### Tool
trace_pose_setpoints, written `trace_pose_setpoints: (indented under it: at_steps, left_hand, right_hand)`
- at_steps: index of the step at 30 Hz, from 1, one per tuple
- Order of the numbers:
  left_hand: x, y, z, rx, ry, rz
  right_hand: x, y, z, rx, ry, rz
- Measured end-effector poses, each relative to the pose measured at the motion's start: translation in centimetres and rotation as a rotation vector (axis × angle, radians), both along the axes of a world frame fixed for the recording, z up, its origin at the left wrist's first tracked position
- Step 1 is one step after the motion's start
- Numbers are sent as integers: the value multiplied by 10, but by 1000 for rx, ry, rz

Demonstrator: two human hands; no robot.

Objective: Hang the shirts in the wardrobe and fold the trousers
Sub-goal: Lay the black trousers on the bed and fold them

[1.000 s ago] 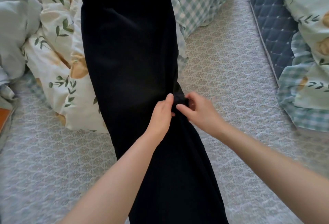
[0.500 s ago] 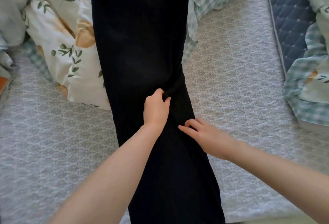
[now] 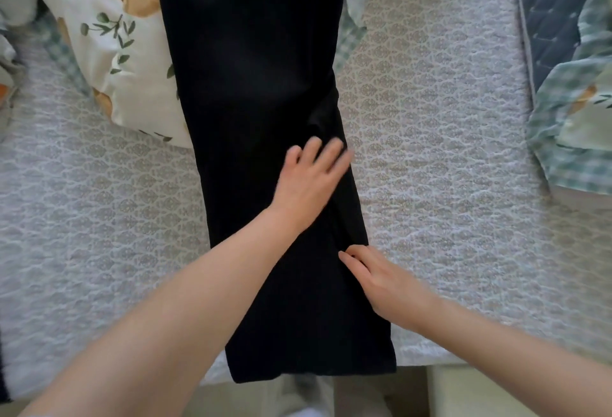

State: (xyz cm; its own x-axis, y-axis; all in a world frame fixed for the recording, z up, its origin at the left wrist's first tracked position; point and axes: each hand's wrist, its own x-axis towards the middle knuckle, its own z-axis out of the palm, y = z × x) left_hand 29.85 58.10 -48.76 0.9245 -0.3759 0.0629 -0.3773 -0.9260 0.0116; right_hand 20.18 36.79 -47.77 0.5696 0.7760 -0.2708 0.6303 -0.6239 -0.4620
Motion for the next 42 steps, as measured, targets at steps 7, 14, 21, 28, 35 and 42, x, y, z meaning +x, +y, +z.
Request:
trace_pose_setpoints:
  at_steps: [7,14,21,28,35,42]
  left_hand:
    - [-103,-19,4,121,519,-168]
    - [-131,-34,11,44,587,60]
    - [-126,-30,8,-16,685,58]
    - [-126,-29,3,-5,658,48]
    - [-133,-27,-3,16,544,42]
    - [-198,-4,20,-433,229,512]
  right_hand:
    - [-25,-7,6,152,83,-282]
    - [-67,-19,18,42,672,-1041]
    - [-85,-12,18,-45,825,-902]
    - [-114,-29,33,53,1016,-877]
    - [-140,-54,30,-81,1193,-923]
    - [-149,-54,39,-90,1280,-968]
